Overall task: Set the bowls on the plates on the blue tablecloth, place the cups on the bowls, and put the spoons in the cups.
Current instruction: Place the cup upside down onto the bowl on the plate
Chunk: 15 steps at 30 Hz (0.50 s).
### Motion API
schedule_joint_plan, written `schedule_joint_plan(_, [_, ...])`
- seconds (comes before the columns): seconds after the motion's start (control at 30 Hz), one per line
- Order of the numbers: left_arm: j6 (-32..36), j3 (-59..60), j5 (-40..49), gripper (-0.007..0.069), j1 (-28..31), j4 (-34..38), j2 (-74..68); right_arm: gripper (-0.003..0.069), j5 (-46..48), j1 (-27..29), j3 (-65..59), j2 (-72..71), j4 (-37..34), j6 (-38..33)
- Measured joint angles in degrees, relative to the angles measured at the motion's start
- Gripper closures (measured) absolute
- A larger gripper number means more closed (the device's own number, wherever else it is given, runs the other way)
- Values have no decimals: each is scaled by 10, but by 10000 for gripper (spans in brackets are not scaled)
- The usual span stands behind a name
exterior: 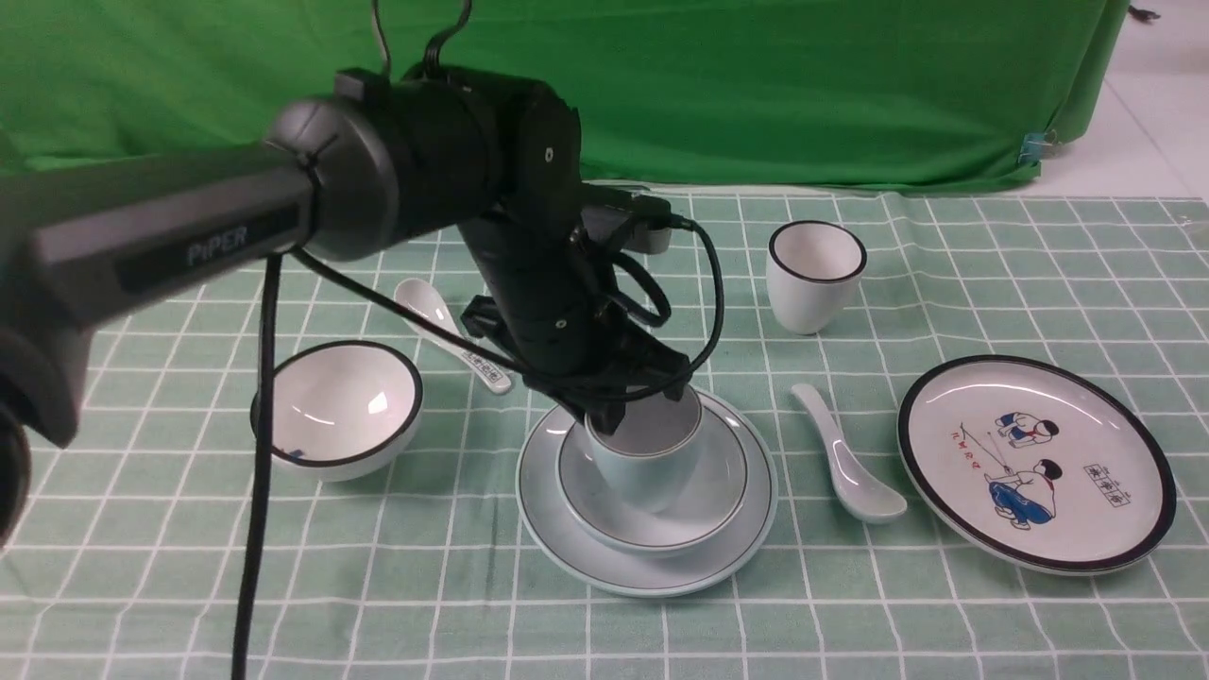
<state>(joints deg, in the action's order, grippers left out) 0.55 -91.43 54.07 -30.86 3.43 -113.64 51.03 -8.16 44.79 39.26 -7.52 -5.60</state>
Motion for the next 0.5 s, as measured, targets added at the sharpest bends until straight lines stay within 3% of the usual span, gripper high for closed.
schedule_joint_plan(0.33, [-16, 5, -42, 578, 1, -13, 0, 561, -1, 0, 0, 0, 0, 0])
schedule_joint_plan(0.5, [-17, 5, -30, 526, 1, -12, -9, 559, -1, 0, 0, 0, 0, 3])
